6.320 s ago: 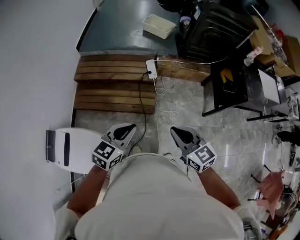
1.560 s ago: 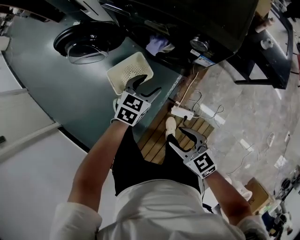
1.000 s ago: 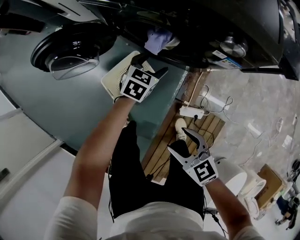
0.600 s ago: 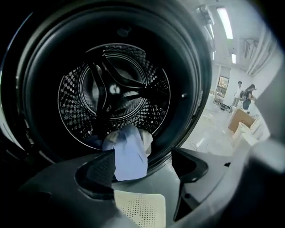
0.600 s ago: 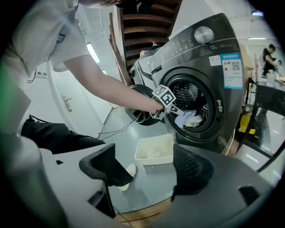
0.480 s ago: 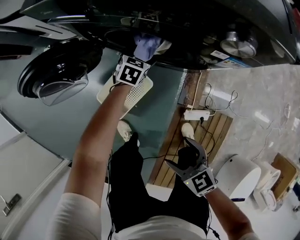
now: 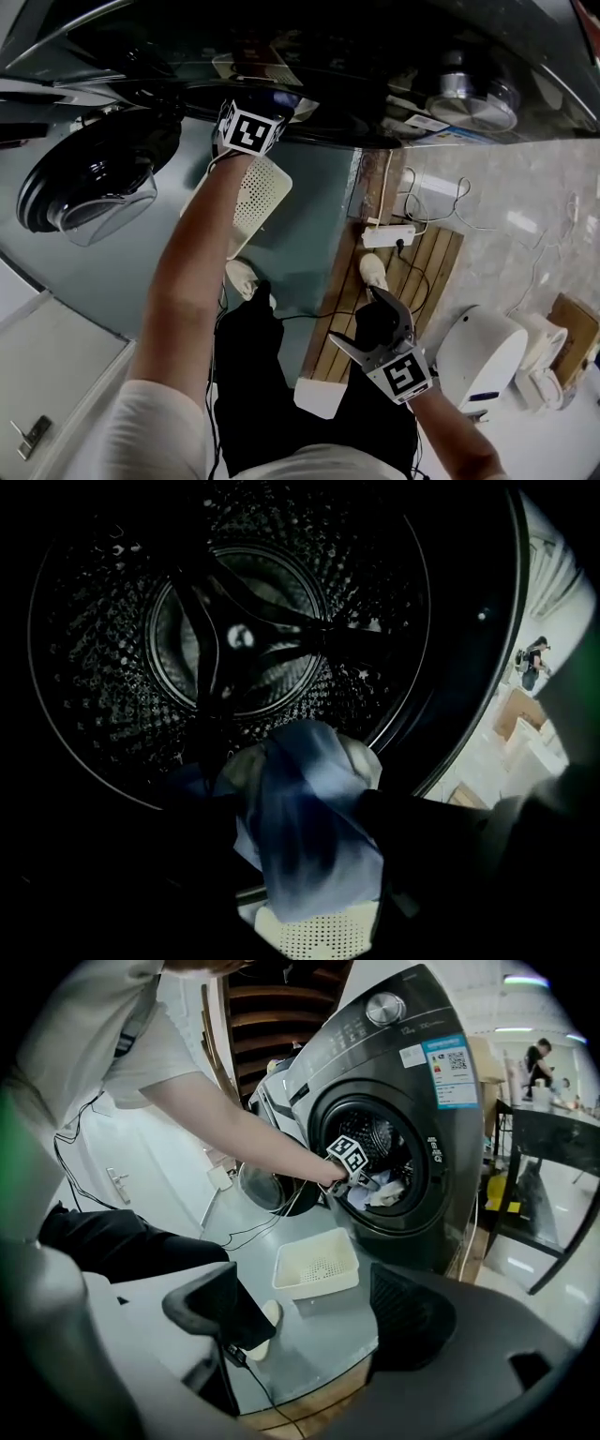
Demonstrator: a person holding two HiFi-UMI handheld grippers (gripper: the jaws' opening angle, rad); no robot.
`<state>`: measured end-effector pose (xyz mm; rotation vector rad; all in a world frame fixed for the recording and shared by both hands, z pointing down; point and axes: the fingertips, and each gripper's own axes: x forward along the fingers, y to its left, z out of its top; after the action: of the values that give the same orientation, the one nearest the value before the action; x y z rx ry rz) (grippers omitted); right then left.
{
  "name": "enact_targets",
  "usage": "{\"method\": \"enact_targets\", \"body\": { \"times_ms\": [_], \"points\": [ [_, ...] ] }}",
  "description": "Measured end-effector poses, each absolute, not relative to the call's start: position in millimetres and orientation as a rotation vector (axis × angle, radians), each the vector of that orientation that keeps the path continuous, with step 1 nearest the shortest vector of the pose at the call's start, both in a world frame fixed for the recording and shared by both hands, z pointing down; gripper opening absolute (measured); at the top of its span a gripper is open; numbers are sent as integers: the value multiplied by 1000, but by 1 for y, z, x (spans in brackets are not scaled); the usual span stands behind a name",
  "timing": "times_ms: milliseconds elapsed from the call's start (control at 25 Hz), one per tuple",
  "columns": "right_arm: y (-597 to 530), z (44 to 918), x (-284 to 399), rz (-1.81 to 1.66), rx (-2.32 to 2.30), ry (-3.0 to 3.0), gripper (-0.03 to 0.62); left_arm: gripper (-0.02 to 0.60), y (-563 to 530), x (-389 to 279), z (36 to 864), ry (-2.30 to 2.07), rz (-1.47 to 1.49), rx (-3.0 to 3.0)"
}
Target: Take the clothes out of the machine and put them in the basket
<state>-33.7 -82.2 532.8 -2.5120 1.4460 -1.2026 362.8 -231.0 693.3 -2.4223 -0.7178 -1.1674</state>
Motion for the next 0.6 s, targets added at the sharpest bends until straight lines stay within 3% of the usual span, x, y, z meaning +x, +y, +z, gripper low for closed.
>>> {"method": "enact_targets", "body": {
  "times_ms": [600],
  "points": [
    [-73,543,-37,-1245,-2482,1428,423,415,-218,365,751,-721,-1391,-2390]
  ]
}}
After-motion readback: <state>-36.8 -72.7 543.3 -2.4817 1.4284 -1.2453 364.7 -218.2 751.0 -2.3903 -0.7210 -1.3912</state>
